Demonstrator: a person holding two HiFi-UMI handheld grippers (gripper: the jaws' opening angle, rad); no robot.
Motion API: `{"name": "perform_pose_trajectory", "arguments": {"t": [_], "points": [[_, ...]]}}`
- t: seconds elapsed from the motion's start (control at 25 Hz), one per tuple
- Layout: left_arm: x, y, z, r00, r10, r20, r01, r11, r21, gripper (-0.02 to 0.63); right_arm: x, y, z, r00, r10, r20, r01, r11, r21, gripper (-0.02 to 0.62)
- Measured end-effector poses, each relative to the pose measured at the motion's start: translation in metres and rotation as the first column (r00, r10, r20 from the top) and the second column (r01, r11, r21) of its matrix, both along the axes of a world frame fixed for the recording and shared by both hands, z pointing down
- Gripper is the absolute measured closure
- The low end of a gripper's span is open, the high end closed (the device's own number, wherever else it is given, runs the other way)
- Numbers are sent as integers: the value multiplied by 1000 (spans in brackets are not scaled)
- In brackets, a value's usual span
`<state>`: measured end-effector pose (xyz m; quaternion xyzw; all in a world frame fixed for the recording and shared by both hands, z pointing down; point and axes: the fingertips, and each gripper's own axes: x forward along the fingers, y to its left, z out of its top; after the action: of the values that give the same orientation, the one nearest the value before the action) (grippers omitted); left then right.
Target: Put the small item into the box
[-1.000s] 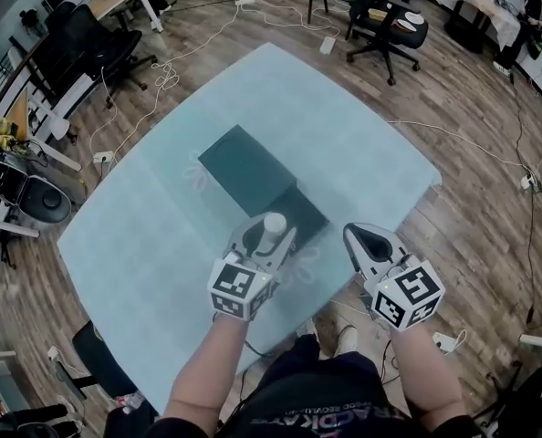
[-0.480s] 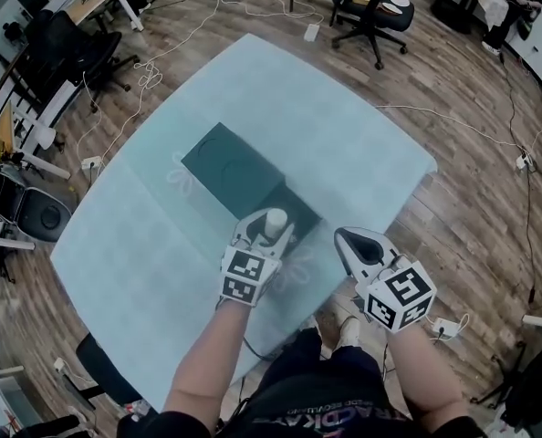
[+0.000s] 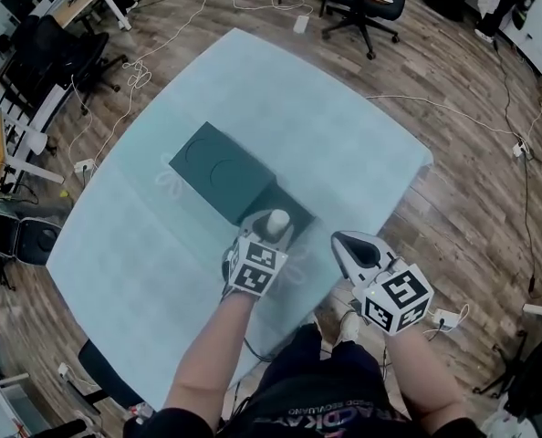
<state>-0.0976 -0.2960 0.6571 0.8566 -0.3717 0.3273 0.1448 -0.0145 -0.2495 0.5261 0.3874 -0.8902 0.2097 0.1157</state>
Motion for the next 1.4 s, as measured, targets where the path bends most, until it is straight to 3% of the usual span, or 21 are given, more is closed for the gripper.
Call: {"name": "perform_pose_trajectory", "arguments": {"t": [0.28,0.76,1.08,1.4], "points": [[4,2,15,986,78,146,-71,996,-53,408,0,-5,5,1000,9,7,-9,1000,-13,577],[7,9,30,942,160,296,-122,982,-143,408,0,-7,1,1000,10,27,-10,1000,-4,577],[7,10,34,939,171,298,-129,979,-157,408,6,-4,0,1000,16,22,-16,1000,0,577],[9,12,26,966,139,216,-99,977,-187,400,13,0,-10,1000,22,21,-22,1000,10,577]]}}
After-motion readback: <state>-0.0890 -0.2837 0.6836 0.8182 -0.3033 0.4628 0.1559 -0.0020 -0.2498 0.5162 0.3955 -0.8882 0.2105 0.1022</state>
